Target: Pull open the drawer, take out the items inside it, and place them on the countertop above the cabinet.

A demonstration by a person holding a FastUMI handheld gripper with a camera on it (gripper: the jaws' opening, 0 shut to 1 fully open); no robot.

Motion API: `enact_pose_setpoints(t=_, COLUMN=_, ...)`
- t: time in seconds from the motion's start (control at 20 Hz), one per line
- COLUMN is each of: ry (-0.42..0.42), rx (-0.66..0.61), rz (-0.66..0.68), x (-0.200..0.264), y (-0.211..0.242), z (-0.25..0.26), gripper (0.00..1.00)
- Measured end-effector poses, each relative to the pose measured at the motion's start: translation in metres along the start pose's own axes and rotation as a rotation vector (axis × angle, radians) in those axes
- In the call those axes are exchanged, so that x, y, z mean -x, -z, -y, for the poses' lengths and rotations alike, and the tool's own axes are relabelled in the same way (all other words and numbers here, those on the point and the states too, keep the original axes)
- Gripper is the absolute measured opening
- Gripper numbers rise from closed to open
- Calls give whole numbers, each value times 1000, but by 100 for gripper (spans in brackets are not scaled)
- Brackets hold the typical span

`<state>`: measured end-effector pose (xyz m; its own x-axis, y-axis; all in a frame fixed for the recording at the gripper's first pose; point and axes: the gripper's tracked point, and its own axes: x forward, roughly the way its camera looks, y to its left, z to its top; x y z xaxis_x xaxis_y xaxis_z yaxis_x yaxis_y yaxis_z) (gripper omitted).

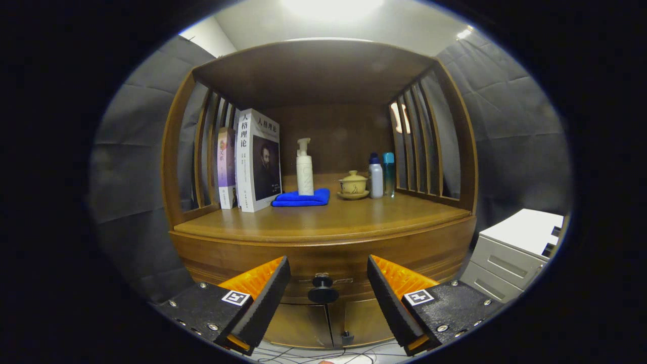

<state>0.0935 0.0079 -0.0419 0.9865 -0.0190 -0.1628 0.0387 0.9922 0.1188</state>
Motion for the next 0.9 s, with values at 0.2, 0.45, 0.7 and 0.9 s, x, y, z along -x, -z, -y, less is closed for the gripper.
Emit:
enact_pose_setpoints(t=0.2, ry=-24, rx=15, rz=-63, x=-23, y=28, z=-8, gripper=95)
enact_pose_setpoints(t=0.45, ry=-60, rx=26, rz=-143, x=-37, y=63, z=-23, gripper=92)
enact_pose_setpoints(t=0.7, ry=-24, rx=25, rz=-156, x=-37, y=70, z=-17, gripper=77)
enact_pose_setpoints(t=0.9, ry=4, rx=19, rz=-161, x=-41, y=70, z=-6, gripper=60)
